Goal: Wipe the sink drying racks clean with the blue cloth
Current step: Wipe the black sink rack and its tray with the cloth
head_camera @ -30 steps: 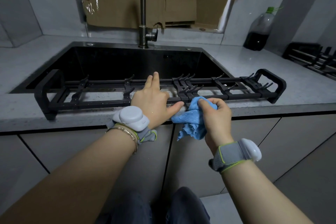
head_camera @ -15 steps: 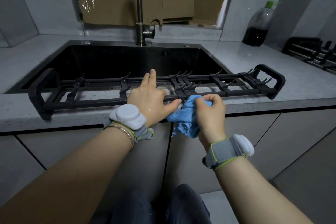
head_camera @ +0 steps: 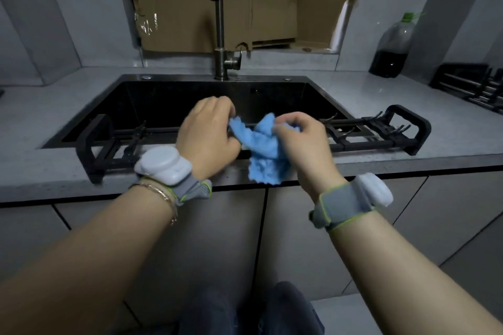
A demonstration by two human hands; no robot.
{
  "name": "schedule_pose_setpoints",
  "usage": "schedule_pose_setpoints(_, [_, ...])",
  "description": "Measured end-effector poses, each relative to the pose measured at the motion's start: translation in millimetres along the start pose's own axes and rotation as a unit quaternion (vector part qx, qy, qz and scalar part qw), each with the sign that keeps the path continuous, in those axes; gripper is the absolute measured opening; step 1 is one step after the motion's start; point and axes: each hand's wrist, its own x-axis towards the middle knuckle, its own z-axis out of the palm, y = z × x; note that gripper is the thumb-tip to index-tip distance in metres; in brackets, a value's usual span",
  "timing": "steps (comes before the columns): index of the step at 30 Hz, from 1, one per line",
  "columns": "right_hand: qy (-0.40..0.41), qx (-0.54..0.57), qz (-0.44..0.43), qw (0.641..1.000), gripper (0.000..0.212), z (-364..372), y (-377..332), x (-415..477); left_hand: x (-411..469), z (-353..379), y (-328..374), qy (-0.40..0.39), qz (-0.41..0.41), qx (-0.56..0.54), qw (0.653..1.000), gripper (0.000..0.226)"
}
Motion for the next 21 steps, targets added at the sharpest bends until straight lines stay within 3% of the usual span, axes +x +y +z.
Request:
schedule_pose_setpoints(1, [-0.039, -0.197, -0.104, 0.974, 0.016, 0.1, 3.0, -4.0, 1.6, -7.5, -7.2, -0.055, -0.027, 0.062, 0.996, 0.048])
schedule_pose_setpoints(2, [-0.093, -0.335, -0.182, 0.92, 0.024, -0.2, 11.4, -6.1, 2.1, -12.4, -16.1, -0.112, -0.05, 0.122, 0.985, 0.05])
schedule_pose_setpoints(4, [-0.174, -0.496, -0.233, 0.818, 0.039, 1.1, 21.4, -10.7, -4.0, -14.0, -29.1, -0.187, -0.084, 0.153, 0.967, 0.052])
schedule_pose_setpoints(5, [-0.173, -0.514, -0.24, 0.805, 0.041, 0.9, 22.5, -13.2, -8.9, -10.4, -30.3, -0.196, -0.096, 0.137, 0.966, 0.053])
schedule_pose_setpoints(9, [-0.116, -0.409, -0.33, 0.843, 0.021, 11.3, 36.7, -8.0, -21.2, 3.3, -24.9, -0.129, -0.126, 0.127, 0.975, 0.051])
schedule_pose_setpoints(14, [-0.071, -0.324, -0.382, 0.862, 0.026, -3.4, 49.6, -16.0, -18.0, 8.7, -25.0, -0.092, -0.133, 0.139, 0.977, 0.039])
schedule_pose_setpoints(19, [0.037, -0.237, -0.272, 0.932, 0.024, -31.2, 57.2, -31.1, -19.8, 18.5, -27.0, -0.022, -0.091, 0.13, 0.987, 0.064])
schedule_pose_setpoints(21, [0.065, -0.204, -0.17, 0.962, 0.019, -42.4, 60.2, -32.1, -19.7, 25.2, -26.5, 0.019, -0.052, 0.118, 0.992, 0.056])
